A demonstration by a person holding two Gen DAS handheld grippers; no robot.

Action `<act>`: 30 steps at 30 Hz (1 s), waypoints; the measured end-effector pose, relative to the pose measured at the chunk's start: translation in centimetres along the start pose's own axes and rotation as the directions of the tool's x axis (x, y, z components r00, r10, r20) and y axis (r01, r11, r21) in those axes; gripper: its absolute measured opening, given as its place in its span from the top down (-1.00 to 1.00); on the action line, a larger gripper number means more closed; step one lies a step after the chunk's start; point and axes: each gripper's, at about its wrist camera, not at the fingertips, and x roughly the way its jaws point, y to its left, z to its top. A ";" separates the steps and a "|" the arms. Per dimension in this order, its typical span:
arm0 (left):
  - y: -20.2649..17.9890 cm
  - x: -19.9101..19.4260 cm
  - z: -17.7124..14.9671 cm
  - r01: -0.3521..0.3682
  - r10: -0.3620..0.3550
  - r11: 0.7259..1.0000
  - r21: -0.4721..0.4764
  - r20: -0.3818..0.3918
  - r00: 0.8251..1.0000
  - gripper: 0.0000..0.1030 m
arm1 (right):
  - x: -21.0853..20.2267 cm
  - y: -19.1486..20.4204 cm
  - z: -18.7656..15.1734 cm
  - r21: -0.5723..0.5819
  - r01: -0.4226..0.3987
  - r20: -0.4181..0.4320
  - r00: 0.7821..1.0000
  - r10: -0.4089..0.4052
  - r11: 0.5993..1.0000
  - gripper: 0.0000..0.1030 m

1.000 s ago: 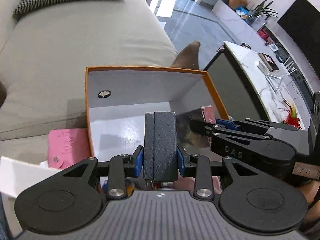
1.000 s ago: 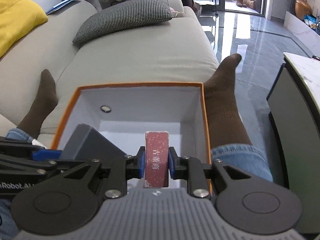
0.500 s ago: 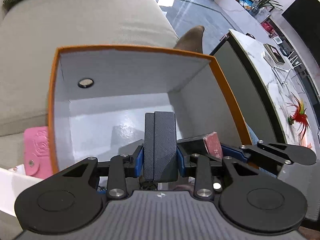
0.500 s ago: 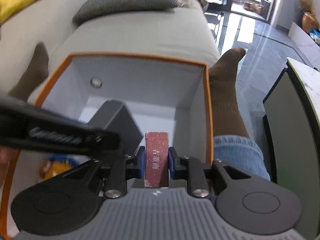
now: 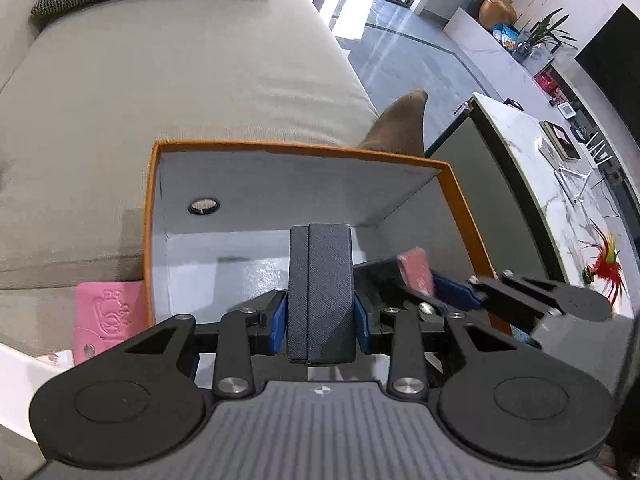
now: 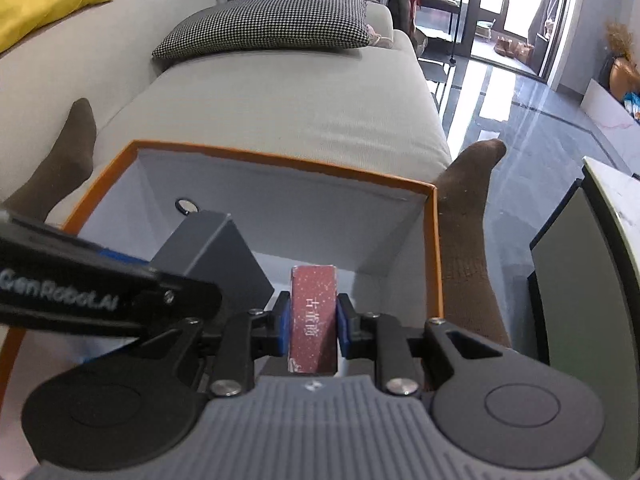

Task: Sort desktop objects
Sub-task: 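Lift and carry both boxes over the orange box with both grippers, then lower both boxes into the orange box and open both grippers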

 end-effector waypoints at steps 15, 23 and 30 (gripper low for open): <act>-0.8 2.2 -1.5 0.044 -0.045 0.999 -0.015 -0.061 0.997 0.25 | -1.2 2.0 -1.5 -0.097 0.055 -0.245 0.967 -0.078 0.994 0.46; -1.1 3.7 -2.0 0.112 -0.117 0.992 -0.062 -0.077 0.990 0.26 | -1.3 1.9 -0.9 -0.127 -0.006 -0.272 0.962 -0.029 0.992 0.32; -1.9 4.1 -2.0 0.116 -0.120 0.992 -0.057 -0.078 0.990 0.26 | -1.8 1.4 -0.6 -0.157 0.002 -0.270 0.962 -0.044 0.988 0.26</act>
